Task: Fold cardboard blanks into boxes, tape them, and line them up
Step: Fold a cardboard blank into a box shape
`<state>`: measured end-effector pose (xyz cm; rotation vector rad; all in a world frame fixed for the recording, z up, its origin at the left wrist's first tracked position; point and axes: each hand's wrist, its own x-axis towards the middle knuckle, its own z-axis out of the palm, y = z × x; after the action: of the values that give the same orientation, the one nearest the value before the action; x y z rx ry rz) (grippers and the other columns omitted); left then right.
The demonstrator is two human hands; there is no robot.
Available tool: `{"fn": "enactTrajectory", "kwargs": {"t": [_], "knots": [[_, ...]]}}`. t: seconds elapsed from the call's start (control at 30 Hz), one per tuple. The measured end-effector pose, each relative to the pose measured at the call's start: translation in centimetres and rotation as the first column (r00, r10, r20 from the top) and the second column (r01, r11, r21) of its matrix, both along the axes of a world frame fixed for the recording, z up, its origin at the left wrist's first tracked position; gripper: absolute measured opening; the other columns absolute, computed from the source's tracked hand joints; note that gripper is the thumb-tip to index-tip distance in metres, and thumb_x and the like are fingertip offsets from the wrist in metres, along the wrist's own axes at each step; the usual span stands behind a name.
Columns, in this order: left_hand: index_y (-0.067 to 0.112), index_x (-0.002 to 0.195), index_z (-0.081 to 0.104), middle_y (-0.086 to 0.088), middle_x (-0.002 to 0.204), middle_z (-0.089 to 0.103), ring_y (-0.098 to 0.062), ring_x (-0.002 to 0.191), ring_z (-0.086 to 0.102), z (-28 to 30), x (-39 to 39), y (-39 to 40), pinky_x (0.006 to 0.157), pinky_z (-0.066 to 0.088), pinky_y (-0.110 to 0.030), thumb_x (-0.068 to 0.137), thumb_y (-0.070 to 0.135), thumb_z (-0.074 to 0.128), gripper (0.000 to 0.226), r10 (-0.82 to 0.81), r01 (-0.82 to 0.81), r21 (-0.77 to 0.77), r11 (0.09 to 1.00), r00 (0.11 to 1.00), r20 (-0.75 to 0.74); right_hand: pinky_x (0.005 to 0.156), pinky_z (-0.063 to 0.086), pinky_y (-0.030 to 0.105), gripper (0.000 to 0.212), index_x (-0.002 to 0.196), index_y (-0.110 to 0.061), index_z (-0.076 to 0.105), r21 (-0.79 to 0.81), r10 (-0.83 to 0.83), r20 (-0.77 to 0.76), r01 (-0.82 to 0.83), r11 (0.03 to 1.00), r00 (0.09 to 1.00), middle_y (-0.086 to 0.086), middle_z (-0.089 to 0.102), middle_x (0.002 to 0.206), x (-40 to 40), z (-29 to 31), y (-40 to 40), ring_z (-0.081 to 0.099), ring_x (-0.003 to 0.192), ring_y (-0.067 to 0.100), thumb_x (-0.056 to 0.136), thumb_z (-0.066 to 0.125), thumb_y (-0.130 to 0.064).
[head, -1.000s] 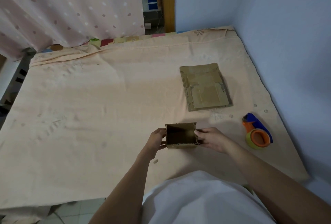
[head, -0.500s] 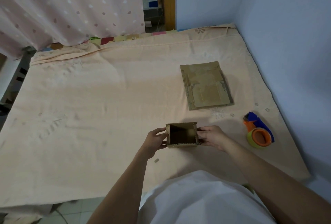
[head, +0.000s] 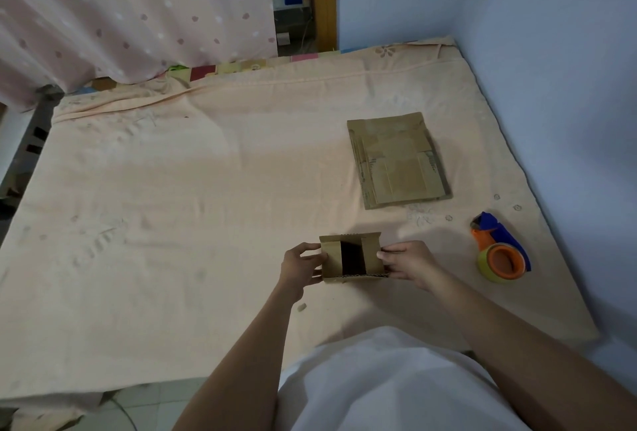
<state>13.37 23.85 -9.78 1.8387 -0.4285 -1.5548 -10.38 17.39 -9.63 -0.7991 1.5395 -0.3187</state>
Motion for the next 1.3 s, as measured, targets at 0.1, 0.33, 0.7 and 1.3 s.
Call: {"fn": "enactTrajectory", "kwargs": {"t": [0.1,0.33,0.7,1.3], "knots": [[0.014,0.104,0.067,-0.011,0.088,0.072,-0.026,0.067,0.069,0.0,-0.3,-0.2,0.058,0.055,-0.028,0.089,0.006,0.068,0.017,0.007,-0.007,0.008,1.0,1.0,0.023,0.062,0.059,0.026,0.032,0.113,-0.005,0.07,-0.018,-0.003,-0.061,0.001,1.0,0.998,0.014,0.073,0.099,0.3,-0.1,-0.1,0.07,0.077,0.02,0.084,0.081,-0.012],[0.012,0.105,0.065,-0.011,0.083,0.072,-0.025,0.064,0.068,-0.2,-0.3,-0.4,0.06,0.059,-0.031,0.09,0.002,0.066,0.018,0.014,-0.014,0.013,1.0,1.0,0.025,0.058,0.058,0.027,0.027,0.108,-0.006,0.073,-0.04,0.001,-0.14,-0.007,0.999,0.99,0.014,0.073,0.099,0.8,-0.2,-0.3,0.07,0.079,0.024,0.083,0.081,-0.013],[0.013,0.106,0.067,-0.016,0.092,0.071,-0.028,0.065,0.068,0.0,-0.3,-0.5,0.057,0.056,-0.03,0.088,0.001,0.066,0.022,0.023,-0.024,0.027,0.999,0.999,0.034,0.065,0.058,0.036,0.066,0.107,-0.007,0.061,0.124,0.075,-0.074,-0.065,0.99,0.994,0.007,0.064,0.101,1.8,2.0,-2.2,0.068,0.093,0.029,0.088,0.055,-0.071],[0.013,0.104,0.066,-0.017,0.101,0.074,-0.03,0.073,0.073,0.5,-0.1,-0.6,0.066,0.06,-0.035,0.078,0.017,0.084,0.032,-0.009,0.01,0.018,1.0,1.0,-0.021,0.068,0.061,0.048,0.04,0.09,0.007,0.074,-0.056,0.325,-0.438,-0.386,0.921,0.838,0.023,0.073,0.087,1.9,0.5,-1.8,0.072,0.073,0.034,0.084,0.079,-0.032]]}}
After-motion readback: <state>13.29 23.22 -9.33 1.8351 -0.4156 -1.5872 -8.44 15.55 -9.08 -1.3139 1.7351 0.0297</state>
